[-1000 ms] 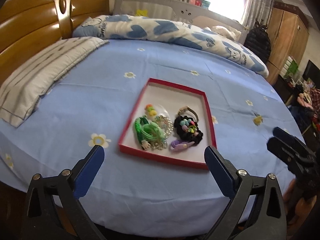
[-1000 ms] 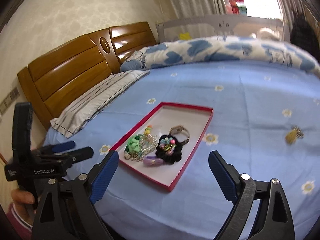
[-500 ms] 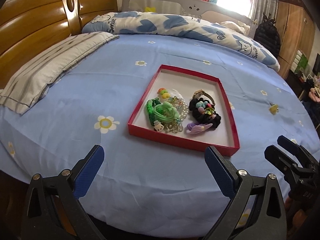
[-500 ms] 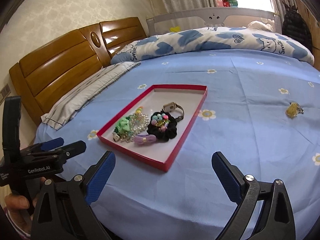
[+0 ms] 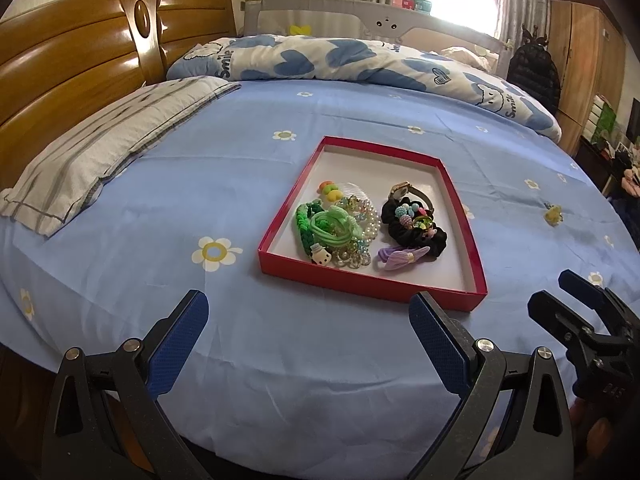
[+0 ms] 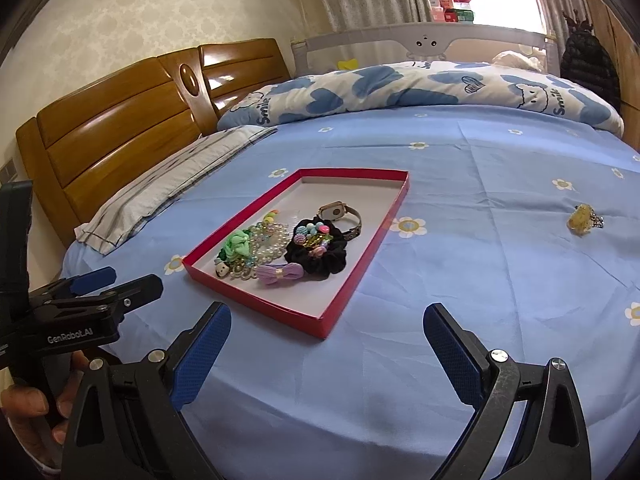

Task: Organize jewelry

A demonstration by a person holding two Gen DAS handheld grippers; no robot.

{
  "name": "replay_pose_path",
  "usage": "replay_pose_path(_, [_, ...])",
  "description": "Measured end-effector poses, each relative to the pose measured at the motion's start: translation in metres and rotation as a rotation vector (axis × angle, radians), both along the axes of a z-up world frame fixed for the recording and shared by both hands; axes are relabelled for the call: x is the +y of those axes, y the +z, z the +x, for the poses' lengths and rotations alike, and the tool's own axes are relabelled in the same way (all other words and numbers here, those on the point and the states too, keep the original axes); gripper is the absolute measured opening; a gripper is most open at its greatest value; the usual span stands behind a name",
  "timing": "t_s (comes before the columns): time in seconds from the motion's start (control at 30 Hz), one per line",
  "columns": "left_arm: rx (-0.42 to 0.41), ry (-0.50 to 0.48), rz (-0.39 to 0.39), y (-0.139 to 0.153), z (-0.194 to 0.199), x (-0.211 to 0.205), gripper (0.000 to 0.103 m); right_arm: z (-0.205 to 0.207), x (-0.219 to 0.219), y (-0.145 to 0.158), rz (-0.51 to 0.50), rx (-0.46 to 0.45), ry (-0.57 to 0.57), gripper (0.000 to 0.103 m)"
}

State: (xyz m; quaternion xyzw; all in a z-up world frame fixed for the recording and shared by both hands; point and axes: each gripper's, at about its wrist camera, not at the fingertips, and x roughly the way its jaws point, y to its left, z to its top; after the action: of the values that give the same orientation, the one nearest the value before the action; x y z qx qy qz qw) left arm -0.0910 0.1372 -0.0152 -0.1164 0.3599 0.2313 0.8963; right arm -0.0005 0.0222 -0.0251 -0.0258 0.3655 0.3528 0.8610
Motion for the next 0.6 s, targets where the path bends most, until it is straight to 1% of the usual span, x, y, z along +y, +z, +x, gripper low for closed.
replay_pose_path(0.13, [-0.006, -0.006, 0.02, 0.0011, 0.0005, -0.0036, 0.101, 0.0016, -0.0016, -0.0027, 0.002, 0.004, 0.0, 0.098])
replay_pose_path(0.6, [-0.004, -0.024, 0.019, 0.0012, 0.0013, -0.0078, 0.101, 0.0056, -0.0048, -0.0042, 0.01, 0.02, -0.008, 0.098])
